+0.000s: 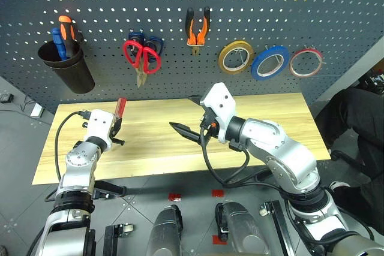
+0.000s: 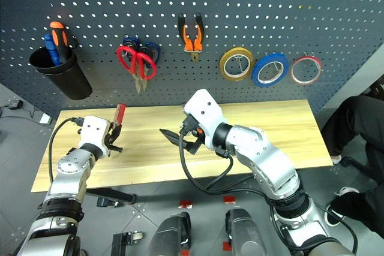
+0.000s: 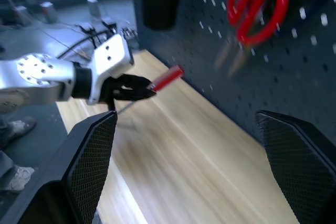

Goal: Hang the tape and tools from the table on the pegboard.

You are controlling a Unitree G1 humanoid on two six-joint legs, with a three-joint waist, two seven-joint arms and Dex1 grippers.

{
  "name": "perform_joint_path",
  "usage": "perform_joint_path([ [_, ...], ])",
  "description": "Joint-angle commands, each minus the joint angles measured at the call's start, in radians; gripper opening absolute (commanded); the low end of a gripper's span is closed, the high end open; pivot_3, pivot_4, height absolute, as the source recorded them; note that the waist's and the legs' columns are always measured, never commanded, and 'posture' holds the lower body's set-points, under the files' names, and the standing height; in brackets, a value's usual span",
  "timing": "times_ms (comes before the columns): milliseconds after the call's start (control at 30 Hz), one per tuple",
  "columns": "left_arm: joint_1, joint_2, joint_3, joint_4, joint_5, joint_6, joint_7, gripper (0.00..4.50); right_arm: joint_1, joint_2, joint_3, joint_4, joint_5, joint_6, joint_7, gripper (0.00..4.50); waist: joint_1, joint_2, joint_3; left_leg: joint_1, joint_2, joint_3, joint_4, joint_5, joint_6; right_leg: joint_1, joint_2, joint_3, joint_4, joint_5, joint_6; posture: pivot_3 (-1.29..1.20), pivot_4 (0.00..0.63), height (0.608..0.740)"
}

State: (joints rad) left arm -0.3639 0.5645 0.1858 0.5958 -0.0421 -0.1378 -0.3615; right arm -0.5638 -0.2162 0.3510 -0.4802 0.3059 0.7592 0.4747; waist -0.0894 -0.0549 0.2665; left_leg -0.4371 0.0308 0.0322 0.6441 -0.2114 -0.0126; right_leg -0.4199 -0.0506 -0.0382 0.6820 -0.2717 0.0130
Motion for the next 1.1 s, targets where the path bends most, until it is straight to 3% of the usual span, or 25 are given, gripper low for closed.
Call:
perform_joint_path([
  [33,0.023,0.021,0.04,-0.087,-0.013,-0.059,0.022,0.64,0.004,0.001,-0.005,-0.051,0.034,-0.059,0.053,4.5,0.0,0.0,-0.004,0.0,0.0,0.0,0.0,0.0,0.0,0.0,0.0,0.0,0.0,0.0,0.0,-0.2,0.166,0.74],
  [333,0.049,0.013,0.107,-0.394,-0.061,-0.049,0.072,0.64,0.006,-0.016,-0.012,-0.038,0.055,-0.098,0.123,4.5,0.004,-0.003,-0.032,0.0,0.0,-0.001,0.0,0.0,0.0,0.001,0.0,0.0,0.0,0.0,0.0,-0.15,0.142,0.74],
  [567,-0.095,0.047,0.146,-0.529,-0.156,0.069,0.056,0.63,-0.009,-0.018,-0.029,0.008,0.047,-0.133,0.15,4.5,0.009,-0.004,-0.053,0.003,-0.001,-0.001,0.001,0.0,0.0,0.004,0.0,-0.001,0.0,0.0,0.0,-0.11,0.128,0.74],
  [833,-0.342,0.058,0.185,-0.461,-0.247,0.167,0.071,0.61,-0.032,-0.013,-0.029,0.043,0.035,-0.16,0.158,4.5,0.015,-0.003,-0.059,0.005,-0.001,-0.003,0.002,0.0,0.0,0.007,0.002,-0.001,0.0,0.001,0.0,-0.11,0.125,0.74],
  [1100,-0.418,0.114,0.228,-0.331,-0.239,0.151,0.069,0.61,-0.033,-0.016,-0.033,0.052,0.027,-0.163,0.154,4.5,0.011,-0.003,-0.06,0.005,-0.001,-0.002,0.002,0.002,-0.003,0.007,0.002,0.0,0.001,0.001,0.0,-0.12,0.121,0.74],
])
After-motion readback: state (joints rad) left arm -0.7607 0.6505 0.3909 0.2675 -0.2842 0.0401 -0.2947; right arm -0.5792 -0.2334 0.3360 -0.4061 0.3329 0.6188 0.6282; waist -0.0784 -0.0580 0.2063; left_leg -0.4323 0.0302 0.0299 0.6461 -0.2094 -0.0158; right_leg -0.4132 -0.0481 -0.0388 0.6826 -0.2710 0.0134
